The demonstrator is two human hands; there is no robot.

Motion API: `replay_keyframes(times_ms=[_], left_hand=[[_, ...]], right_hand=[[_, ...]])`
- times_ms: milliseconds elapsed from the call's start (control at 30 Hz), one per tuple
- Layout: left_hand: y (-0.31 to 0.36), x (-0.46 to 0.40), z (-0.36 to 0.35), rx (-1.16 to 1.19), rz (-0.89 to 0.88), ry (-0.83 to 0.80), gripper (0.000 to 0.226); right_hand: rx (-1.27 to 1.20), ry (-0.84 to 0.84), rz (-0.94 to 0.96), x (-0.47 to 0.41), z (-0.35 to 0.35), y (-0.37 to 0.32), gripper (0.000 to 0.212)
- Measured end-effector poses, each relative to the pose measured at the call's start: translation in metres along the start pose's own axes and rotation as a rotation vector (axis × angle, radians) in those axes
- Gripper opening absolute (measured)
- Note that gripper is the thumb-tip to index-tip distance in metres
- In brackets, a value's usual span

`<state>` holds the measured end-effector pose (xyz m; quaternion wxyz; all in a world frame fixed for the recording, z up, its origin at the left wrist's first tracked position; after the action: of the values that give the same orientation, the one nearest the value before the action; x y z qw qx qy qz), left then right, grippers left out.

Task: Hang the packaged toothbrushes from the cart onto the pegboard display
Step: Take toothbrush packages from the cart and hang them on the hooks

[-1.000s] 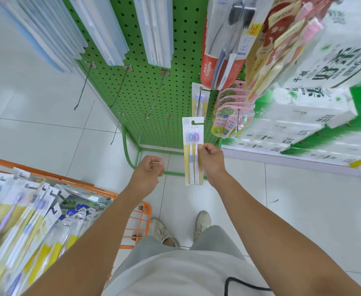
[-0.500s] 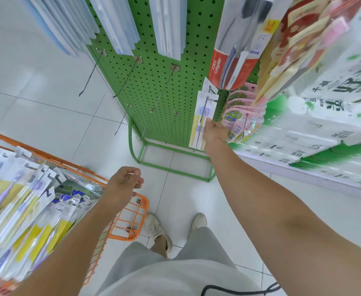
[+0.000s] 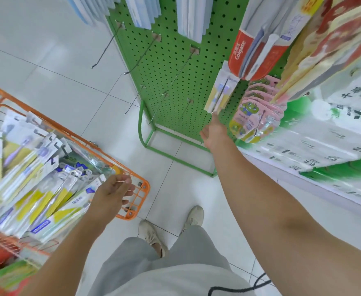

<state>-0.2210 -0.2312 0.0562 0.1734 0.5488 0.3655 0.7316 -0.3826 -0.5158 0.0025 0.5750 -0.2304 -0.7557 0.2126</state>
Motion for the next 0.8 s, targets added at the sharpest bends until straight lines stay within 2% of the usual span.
replay_keyframes(times_ms=[167,267,333,400,467,533,633,667,733,800], left_hand=[[-0.026,0.006,0.054,0.101,0.011,0.098,0.006],[-0.039,0.013,0.098,0.126,-0.011,0.225,0.007],[-0.052,0.02,0.132,0.097,-0.04,0.34,0.011],[-0.069,0.031,0.17,0.016,-0.057,0.489,0.009],[-0.087,0.043,0.207,-0.06,-0.046,0.59,0.009],[-0.105,0.051,0.242,-0.097,-0.036,0.619,0.015],[-0.128,0.056,0.291,-0.164,-0.033,0.584,0.024],[-0.134,0.054,0.305,-0.195,-0.046,0.552,0.028],[-0.143,0.049,0.327,-0.259,-0.064,0.469,0.037],[-0.145,0.044,0.342,-0.302,-0.085,0.375,0.046]], right_hand=[[0.142,-0.208,-0.206,0.053,-0.033,0.107,0.026],[0.393,-0.383,-0.306,0.094,-0.071,0.159,0.01],[0.583,-0.519,-0.309,0.113,-0.109,0.184,0.008],[0.797,-0.627,-0.208,0.125,-0.154,0.201,0.008],[0.973,-0.727,-0.01,0.134,-0.203,0.215,0.016],[1.153,-0.788,0.226,0.134,-0.247,0.227,0.034],[1.596,-0.719,0.62,0.111,-0.306,0.242,0.059],[1.753,-0.67,0.667,0.1,-0.322,0.245,0.062],[2.023,-0.558,0.643,0.079,-0.343,0.252,0.061],[2.102,-0.497,0.608,0.068,-0.351,0.256,0.049]])
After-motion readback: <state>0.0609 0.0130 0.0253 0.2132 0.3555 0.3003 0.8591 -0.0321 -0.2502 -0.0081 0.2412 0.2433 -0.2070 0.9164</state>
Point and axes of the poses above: each hand's wrist, its own x-axis away from the middle knuckle, its own z-axis out of the back of the hand, y = z × x, the point moved 1 cm from there along -x, towards the middle knuckle, and after that the axes turned 14 degrees about -y, right-handed, at the moved point
